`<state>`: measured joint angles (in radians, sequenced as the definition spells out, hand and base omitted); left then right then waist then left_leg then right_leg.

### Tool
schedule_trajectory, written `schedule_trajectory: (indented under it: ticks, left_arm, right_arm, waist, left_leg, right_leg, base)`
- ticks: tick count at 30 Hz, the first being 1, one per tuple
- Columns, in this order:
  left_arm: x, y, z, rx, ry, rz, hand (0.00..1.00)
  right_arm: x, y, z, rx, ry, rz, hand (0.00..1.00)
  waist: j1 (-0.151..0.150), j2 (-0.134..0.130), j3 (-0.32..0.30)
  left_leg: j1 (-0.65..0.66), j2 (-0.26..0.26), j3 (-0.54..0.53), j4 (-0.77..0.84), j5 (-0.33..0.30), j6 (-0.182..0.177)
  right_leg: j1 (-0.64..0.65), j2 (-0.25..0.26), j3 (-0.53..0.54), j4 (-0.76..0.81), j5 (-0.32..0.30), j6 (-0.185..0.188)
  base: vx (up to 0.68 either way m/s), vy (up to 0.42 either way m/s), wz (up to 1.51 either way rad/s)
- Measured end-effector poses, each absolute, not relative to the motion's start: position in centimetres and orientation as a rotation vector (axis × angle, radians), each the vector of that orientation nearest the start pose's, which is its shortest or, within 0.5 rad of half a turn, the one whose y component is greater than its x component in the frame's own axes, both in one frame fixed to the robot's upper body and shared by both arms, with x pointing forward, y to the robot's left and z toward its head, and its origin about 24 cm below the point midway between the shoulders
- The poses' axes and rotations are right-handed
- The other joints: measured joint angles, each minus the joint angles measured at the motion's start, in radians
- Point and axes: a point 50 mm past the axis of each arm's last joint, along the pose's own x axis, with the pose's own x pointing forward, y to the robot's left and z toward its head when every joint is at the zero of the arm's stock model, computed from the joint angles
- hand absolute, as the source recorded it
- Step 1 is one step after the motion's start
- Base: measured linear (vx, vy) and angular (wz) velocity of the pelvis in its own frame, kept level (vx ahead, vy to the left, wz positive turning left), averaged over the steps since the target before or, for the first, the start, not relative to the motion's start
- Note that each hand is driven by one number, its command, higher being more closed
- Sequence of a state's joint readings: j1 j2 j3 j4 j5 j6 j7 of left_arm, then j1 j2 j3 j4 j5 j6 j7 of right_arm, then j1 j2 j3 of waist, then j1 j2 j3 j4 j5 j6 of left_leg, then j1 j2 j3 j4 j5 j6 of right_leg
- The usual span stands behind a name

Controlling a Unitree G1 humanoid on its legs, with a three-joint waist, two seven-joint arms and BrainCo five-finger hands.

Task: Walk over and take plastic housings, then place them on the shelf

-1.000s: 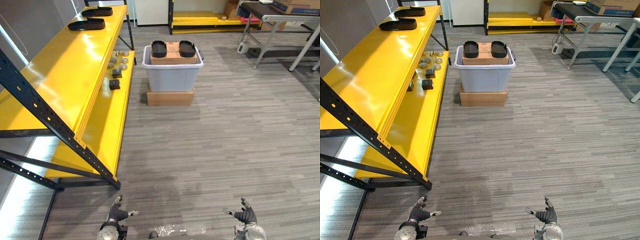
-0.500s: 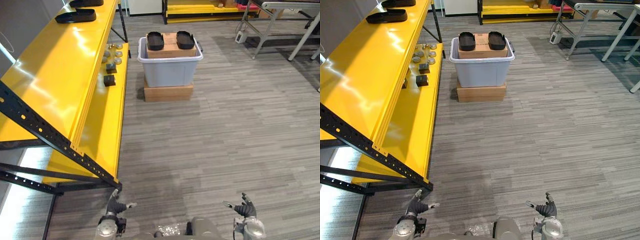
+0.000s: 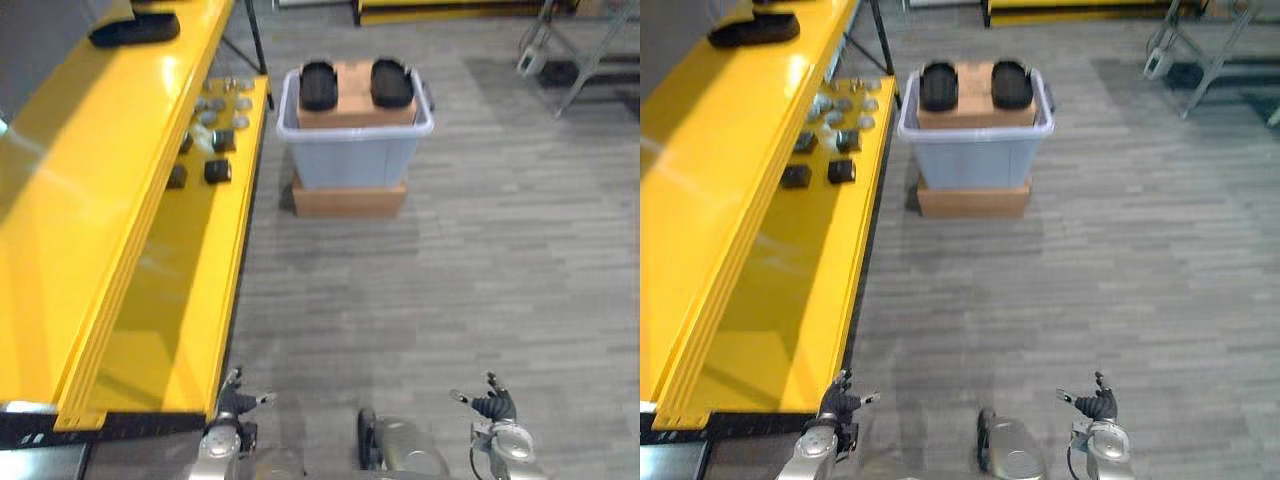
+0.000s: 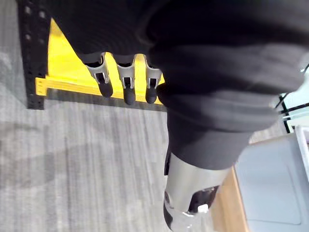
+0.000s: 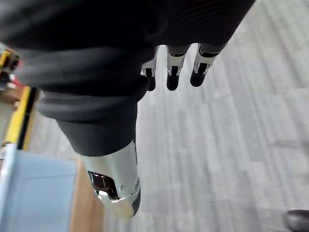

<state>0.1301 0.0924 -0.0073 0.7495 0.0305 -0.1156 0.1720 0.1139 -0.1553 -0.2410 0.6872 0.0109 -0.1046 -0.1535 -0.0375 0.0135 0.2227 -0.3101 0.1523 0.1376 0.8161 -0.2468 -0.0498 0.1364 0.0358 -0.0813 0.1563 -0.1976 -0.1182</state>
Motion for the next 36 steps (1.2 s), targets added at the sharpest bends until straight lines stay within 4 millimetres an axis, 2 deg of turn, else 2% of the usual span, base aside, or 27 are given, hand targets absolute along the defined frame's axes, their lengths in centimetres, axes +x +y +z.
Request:
schedule_trajectory:
  ticks: [2,3,4,5,6,7,8,10,12,13,14,16,17,19,21,22,23,24,25,26,28,29,30,31,32,34,36]
  left_arm:
    - [14.3,19.0,-12.5,0.165,0.755,0.198,0.00]
    - [14.3,18.7,-12.5,0.160,0.755,0.195,0.00]
    - [14.3,18.7,-12.5,0.159,0.755,0.195,0.00]
    - [14.2,18.8,-12.6,0.161,0.763,0.198,0.00]
    - [13.9,19.1,-12.7,0.168,0.774,0.203,0.00]
    - [13.8,19.2,-12.8,0.170,0.777,0.204,0.00]
    - [13.8,19.0,-13.0,0.169,0.788,0.199,0.00]
    - [14.1,18.9,-13.0,0.174,0.789,0.186,0.00]
    - [14.1,18.9,-13.0,0.183,0.793,0.181,0.00]
    - [14.1,18.9,-13.1,0.189,0.797,0.175,0.00]
    - [14.0,19.0,-13.1,0.196,0.806,0.170,0.00]
    - [14.4,18.9,-13.0,0.204,0.800,0.161,0.00]
    - [14.6,18.9,-13.0,0.203,0.794,0.161,0.00]
    - [15.0,18.9,-12.8,0.193,0.786,0.165,0.00]
    - [14.9,19.1,-13.0,0.196,0.797,0.171,0.00]
    - [14.7,19.7,-13.1,0.210,0.810,0.177,0.00]
    - [14.4,19.6,-13.4,0.203,0.828,0.182,0.00]
    - [13.8,19.3,-13.7,0.193,0.853,0.180,0.00]
    - [13.5,18.9,-14.0,0.185,0.868,0.176,0.00]
    - [13.5,18.8,-14.0,0.179,0.869,0.175,0.00]
    - [13.9,18.3,-13.9,0.158,0.859,0.181,0.00]
    - [14.1,17.9,-13.8,0.132,0.846,0.192,0.00]
    - [14.0,17.7,-13.7,0.116,0.842,0.197,0.00]
    - [13.9,17.6,-13.8,0.112,0.844,0.197,0.00]
    - [13.7,17.5,-13.9,0.109,0.850,0.198,0.00]
    - [13.5,17.4,-13.9,0.106,0.854,0.199,0.00]
    - [13.4,17.4,-13.9,0.104,0.855,0.202,0.00]
  right_arm:
    - [14.9,-26.1,-10.3,-0.122,0.673,-0.474,0.00]
    - [14.6,-26.5,-10.3,-0.119,0.679,-0.495,0.00]
    - [14.5,-26.7,-10.3,-0.123,0.684,-0.500,0.00]
    - [14.2,-26.9,-10.6,-0.127,0.705,-0.504,0.00]
    - [13.7,-26.4,-11.0,-0.118,0.725,-0.504,0.00]
    - [13.3,-26.3,-11.2,-0.114,0.738,-0.505,0.00]
    - [12.3,-26.1,-11.8,-0.113,0.775,-0.509,0.00]
    - [11.6,-25.8,-12.4,-0.105,0.822,-0.508,0.00]
    - [11.1,-25.6,-12.8,-0.095,0.852,-0.515,0.00]
    - [11.1,-25.6,-12.8,-0.094,0.853,-0.514,0.00]
    - [11.2,-25.6,-12.8,-0.097,0.853,-0.512,0.00]
    - [12.2,-25.7,-12.4,-0.111,0.823,-0.498,0.00]
    - [12.7,-25.8,-12.2,-0.114,0.807,-0.495,0.00]
    - [13.6,-25.9,-11.8,-0.118,0.777,-0.489,0.00]
    - [13.7,-25.9,-11.7,-0.120,0.773,-0.489,0.00]
    - [13.3,-25.9,-11.9,-0.122,0.789,-0.490,0.00]
    - [13.1,-26.1,-12.0,-0.126,0.797,-0.492,0.00]
    - [13.6,-26.1,-11.8,-0.129,0.785,-0.489,0.00]
    - [13.9,-26.2,-11.6,-0.132,0.773,-0.489,0.00]
    - [13.8,-26.3,-11.6,-0.132,0.775,-0.492,0.00]
    - [13.1,-26.2,-11.9,-0.128,0.796,-0.495,0.00]
    - [12.8,-26.0,-12.0,-0.130,0.801,-0.489,0.00]
    - [12.2,-25.9,-12.1,-0.125,0.811,-0.493,0.00]
    - [12.2,-25.8,-12.1,-0.119,0.808,-0.495,0.00]
    - [12.3,-25.7,-12.0,-0.106,0.798,-0.502,0.00]
    - [12.5,-25.7,-11.9,-0.094,0.787,-0.509,0.00]
    - [12.4,-25.7,-12.0,-0.080,0.791,-0.520,0.00]
  waist:
    - [0.003,-0.007,0.006]
    - [0.003,0.007,-0.001]
    - [0.003,0.017,-0.004]
    - [0.005,0.035,-0.005]
    - [0.010,0.025,-0.020]
    - [0.011,0.014,-0.029]
    - [0.011,-0.012,-0.044]
    - [0.008,-0.037,-0.057]
    - [-0.007,-0.044,-0.057]
    - [-0.009,-0.043,-0.055]
    - [-0.009,-0.032,-0.052]
    - [-0.011,0.009,-0.043]
    - [-0.012,0.024,-0.043]
    - [-0.019,0.042,-0.037]
    - [-0.035,0.038,-0.031]
    - [-0.038,0.016,-0.024]
    - [-0.035,0.021,-0.022]
    - [-0.031,0.030,-0.026]
    - [-0.035,0.028,-0.024]
    - [-0.038,0.029,-0.024]
    - [-0.046,0.030,-0.017]
    - [-0.045,0.028,-0.011]
    - [-0.033,0.028,-0.008]
    - [-0.030,0.027,-0.007]
    - [-0.027,0.026,-0.008]
    - [-0.025,0.026,-0.008]
    - [-0.003,0.027,-0.009]
  left_leg:
    - [-0.018,-0.057,-0.004,-0.236,0.019,-0.016]
    - [-0.022,-0.091,-0.014,-0.424,0.064,-0.037]
    - [-0.028,-0.098,-0.021,-0.494,0.086,-0.033]
    - [-0.038,-0.099,-0.046,-0.520,0.144,0.016]
    - [-0.050,-0.116,-0.046,-0.458,0.182,0.050]
    - [-0.057,-0.129,-0.041,-0.427,0.181,0.053]
    - [-0.067,-0.142,-0.021,-0.381,0.166,0.084]
    - [-0.043,-0.175,-0.009,-0.392,0.132,0.107]
    - [0.057,-0.217,-0.027,-0.437,0.090,0.136]
    - [0.097,-0.225,-0.035,-0.454,0.082,0.145]
    - [0.188,-0.228,-0.052,-0.503,0.074,0.150]
    - [0.328,-0.194,-0.070,-0.593,0.074,0.149]
    - [0.361,-0.174,-0.071,-0.611,0.075,0.149]
    - [0.408,-0.134,-0.056,-0.620,0.072,0.143]
    - [0.457,-0.106,-0.043,-0.635,0.037,0.075]
    - [0.502,-0.102,-0.030,-0.644,-0.001,0.015]
    - [0.520,-0.090,-0.027,-0.645,-0.013,-0.003]
    - [0.523,-0.061,-0.011,-0.642,0.001,-0.029]
    - [0.529,-0.063,-0.009,-0.629,0.018,-0.055]
    - [0.525,-0.057,-0.011,-0.602,0.023,-0.062]
    - [0.452,-0.021,-0.030,-0.372,0.043,-0.089]
    - [0.364,0.021,-0.052,-0.141,0.090,-0.100]
    - [0.305,0.059,-0.042,0.037,0.086,-0.097]
    - [0.283,0.074,-0.034,0.092,0.079,-0.086]
    - [0.249,0.083,-0.011,0.121,0.065,-0.062]
    - [0.214,0.073,0.019,0.030,0.051,-0.041]
    - [0.210,0.028,0.002,-0.232,0.048,-0.036]
  right_leg:
    - [0.046,-0.019,0.024,-0.039,-0.007,0.012]
    - [0.072,-0.019,0.038,-0.074,-0.019,0.031]
    - [0.085,-0.014,0.049,-0.087,-0.032,0.039]
    - [0.111,-0.003,0.071,-0.083,-0.072,0.051]
    - [0.115,-0.020,0.095,-0.042,-0.124,0.065]
    - [0.113,-0.036,0.108,-0.016,-0.152,0.073]
    - [0.084,-0.060,0.117,0.066,-0.188,0.092]
    - [0.002,-0.093,0.114,0.268,-0.181,0.124]
    - [-0.140,-0.129,0.109,0.647,-0.050,0.336]
    - [-0.170,-0.137,0.101,0.730,-0.062,0.323]
    - [-0.213,-0.146,0.063,0.825,-0.105,0.262]
    - [-0.283,-0.143,-0.043,0.768,-0.163,0.159]
    - [-0.318,-0.143,-0.092,0.700,-0.175,0.139]
    - [-0.408,-0.145,-0.133,0.484,-0.159,0.148]
    - [-0.438,-0.143,-0.114,0.243,-0.021,0.169]
    - [-0.435,-0.147,-0.088,0.164,0.178,0.158]
    - [-0.431,-0.135,-0.078,0.179,0.230,0.105]
    - [-0.450,-0.114,-0.070,0.231,0.190,0.098]
    - [-0.470,-0.113,-0.067,0.291,0.132,0.087]
    - [-0.470,-0.111,-0.071,0.314,0.105,0.079]
    - [-0.410,-0.101,-0.092,0.319,0.052,0.066]
    - [-0.337,-0.083,-0.108,0.280,0.038,0.055]
    - [-0.263,-0.059,-0.115,0.237,0.032,0.047]
    - [-0.233,-0.049,-0.115,0.215,0.031,0.044]
    - [-0.178,-0.041,-0.110,0.170,0.032,0.041]
    - [-0.125,-0.039,-0.094,0.118,0.037,0.044]
    - [-0.088,-0.041,-0.056,0.083,0.044,0.055]
  base:
    - [0.36,0.046,-0.45]
    - [0.39,0.111,-0.35]
    - [0.49,0.181,-0.55]
    - [0.53,0.228,-0.61]
    - [0.50,0.201,-0.56]
    - [0.55,0.174,-0.40]
    - [0.59,0.137,-0.20]
    - [0.62,0.144,0.02]
    - [0.64,0.167,0.33]
    - [0.61,0.116,0.33]
    - [0.47,0.058,0.21]
    - [0.57,0.019,0.22]
    - [0.57,-0.039,0.22]
    - [0.45,-0.087,0.26]
    - [0.47,-0.149,0.42]
    - [0.50,-0.192,0.28]
    - [0.50,-0.215,-0.12]
    - [0.45,-0.242,-0.29]
    - [0.42,-0.237,-0.26]
    - [0.48,-0.307,0.03]
    - [0.35,-0.235,0.23]
    - [0.35,-0.249,0.13]
    - [0.41,-0.281,0.01]
    - [0.30,-0.192,-0.20]
    - [0.25,-0.111,-0.19]
    - [0.27,-0.072,-0.24]
    - [0.28,0.030,-0.43]
